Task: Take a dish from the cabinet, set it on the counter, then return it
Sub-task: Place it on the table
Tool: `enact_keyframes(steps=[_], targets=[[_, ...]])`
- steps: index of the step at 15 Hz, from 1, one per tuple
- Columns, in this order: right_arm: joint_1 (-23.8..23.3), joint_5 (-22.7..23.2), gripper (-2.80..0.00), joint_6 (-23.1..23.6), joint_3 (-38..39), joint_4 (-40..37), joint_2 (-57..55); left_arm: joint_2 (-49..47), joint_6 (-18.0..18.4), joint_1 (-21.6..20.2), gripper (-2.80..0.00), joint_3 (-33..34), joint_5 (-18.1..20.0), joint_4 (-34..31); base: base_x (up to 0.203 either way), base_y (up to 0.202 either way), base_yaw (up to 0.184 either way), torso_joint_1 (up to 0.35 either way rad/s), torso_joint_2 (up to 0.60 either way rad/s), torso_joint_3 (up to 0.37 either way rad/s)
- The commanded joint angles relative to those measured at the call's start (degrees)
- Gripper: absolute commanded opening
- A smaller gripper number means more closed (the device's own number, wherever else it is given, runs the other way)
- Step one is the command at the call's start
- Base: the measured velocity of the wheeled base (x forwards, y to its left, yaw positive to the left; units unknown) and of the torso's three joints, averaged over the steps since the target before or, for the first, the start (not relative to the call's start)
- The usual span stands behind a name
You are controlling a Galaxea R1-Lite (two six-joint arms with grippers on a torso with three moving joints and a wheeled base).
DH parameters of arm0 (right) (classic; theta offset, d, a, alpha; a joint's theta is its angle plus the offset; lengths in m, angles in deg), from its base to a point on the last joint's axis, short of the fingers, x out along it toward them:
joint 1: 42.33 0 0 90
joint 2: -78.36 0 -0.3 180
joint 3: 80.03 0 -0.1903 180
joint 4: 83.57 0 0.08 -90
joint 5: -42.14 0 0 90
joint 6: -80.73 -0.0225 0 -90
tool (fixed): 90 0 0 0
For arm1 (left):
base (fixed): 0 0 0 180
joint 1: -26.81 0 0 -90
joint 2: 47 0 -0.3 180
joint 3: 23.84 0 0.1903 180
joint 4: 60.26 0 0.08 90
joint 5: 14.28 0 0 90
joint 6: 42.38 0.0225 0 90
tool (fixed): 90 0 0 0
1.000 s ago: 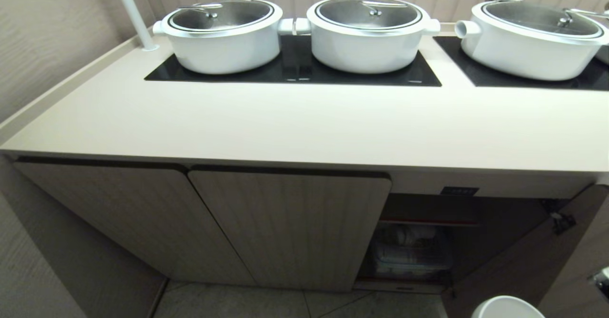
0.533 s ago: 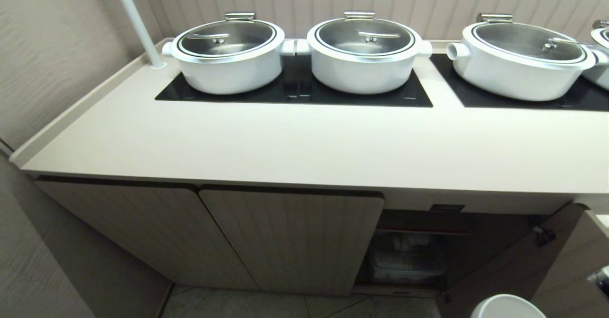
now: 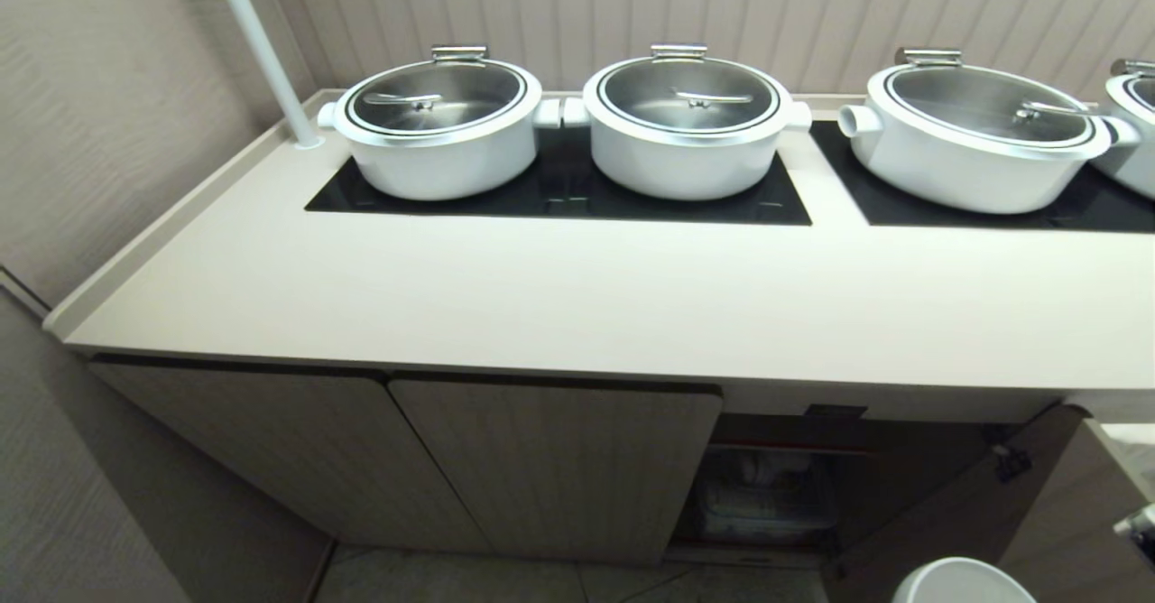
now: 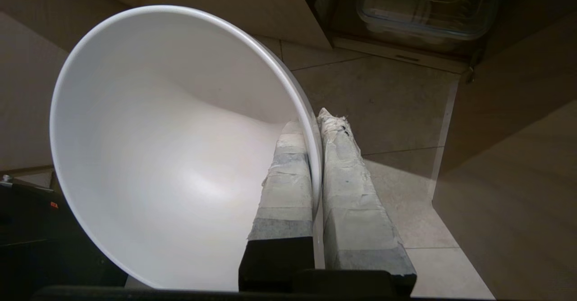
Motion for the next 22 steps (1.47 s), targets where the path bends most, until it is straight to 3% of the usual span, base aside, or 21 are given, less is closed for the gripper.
enact_keyframes(steps=[1, 22], targets=[[0.0, 0.2, -2.8, -0.1, 0.0, 0.1, 0.1, 0.0, 0.0, 0.0, -2.8, 0.0, 0.0, 0.0, 0.0, 0.0, 0.0, 0.168, -0.33, -0.169], [0.1, 0.2, -2.8, -0.2, -0.2, 0.1, -0.1, 0.0, 0.0, 0.0, -2.8, 0.0, 0.0, 0.0, 0.0, 0.0, 0.0, 0.113, -0.23, -0.119]])
